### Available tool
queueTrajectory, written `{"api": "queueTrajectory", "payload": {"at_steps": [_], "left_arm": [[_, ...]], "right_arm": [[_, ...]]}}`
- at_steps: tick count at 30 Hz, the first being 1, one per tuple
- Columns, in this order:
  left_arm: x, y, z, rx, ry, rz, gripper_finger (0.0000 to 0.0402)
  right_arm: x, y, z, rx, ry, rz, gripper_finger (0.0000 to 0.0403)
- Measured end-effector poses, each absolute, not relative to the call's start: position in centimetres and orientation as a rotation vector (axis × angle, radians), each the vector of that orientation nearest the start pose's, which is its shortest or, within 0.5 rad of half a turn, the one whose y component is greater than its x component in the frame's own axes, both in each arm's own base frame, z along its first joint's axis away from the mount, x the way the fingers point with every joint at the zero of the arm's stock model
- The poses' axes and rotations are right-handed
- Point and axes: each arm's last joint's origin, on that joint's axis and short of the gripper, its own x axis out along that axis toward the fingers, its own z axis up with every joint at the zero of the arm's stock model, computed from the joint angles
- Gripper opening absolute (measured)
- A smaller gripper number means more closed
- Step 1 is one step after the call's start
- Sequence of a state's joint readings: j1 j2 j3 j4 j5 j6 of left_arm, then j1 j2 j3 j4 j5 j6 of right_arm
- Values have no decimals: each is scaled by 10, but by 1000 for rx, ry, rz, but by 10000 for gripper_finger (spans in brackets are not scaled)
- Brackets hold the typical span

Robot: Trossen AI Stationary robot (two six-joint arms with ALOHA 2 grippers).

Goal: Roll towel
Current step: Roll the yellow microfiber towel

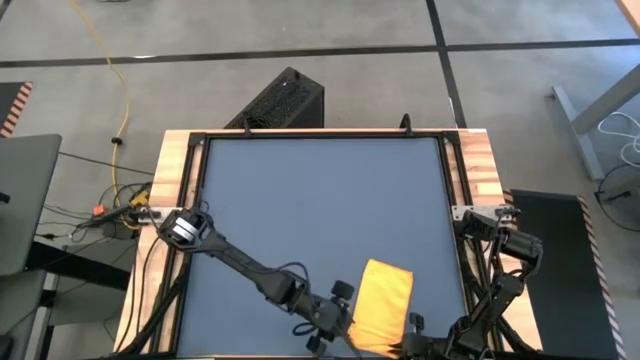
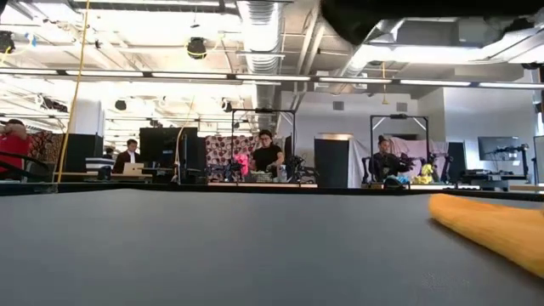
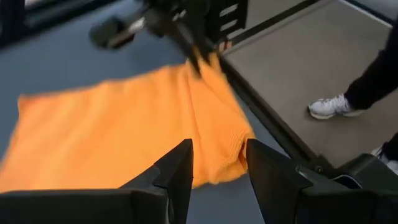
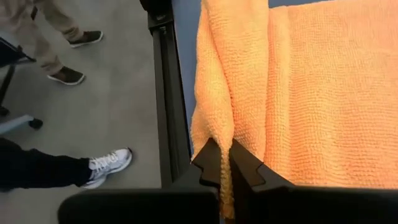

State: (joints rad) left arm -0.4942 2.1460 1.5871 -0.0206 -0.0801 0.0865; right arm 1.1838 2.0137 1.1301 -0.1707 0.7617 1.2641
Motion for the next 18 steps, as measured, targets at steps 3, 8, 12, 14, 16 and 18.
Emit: {"api": "queueTrajectory", "payload": {"at_steps": [3,8,12,14,16,18], "left_arm": [[428,-230,195,338,494,-499,139],[417,-249,195,668,394,-631,139],[404,-263,187,1082,287,-732,139],[405,-265,176,1249,321,-659,139],[408,-265,161,1415,380,-566,139],[411,-265,149,1583,383,-534,139]], "right_arm": [[162,342,114,353,687,-51,23],[166,333,111,452,650,-75,24],[171,326,109,512,621,-75,25],[174,324,108,533,612,-76,25],[177,322,107,555,602,-78,25],[180,322,108,574,593,-78,25]]}}
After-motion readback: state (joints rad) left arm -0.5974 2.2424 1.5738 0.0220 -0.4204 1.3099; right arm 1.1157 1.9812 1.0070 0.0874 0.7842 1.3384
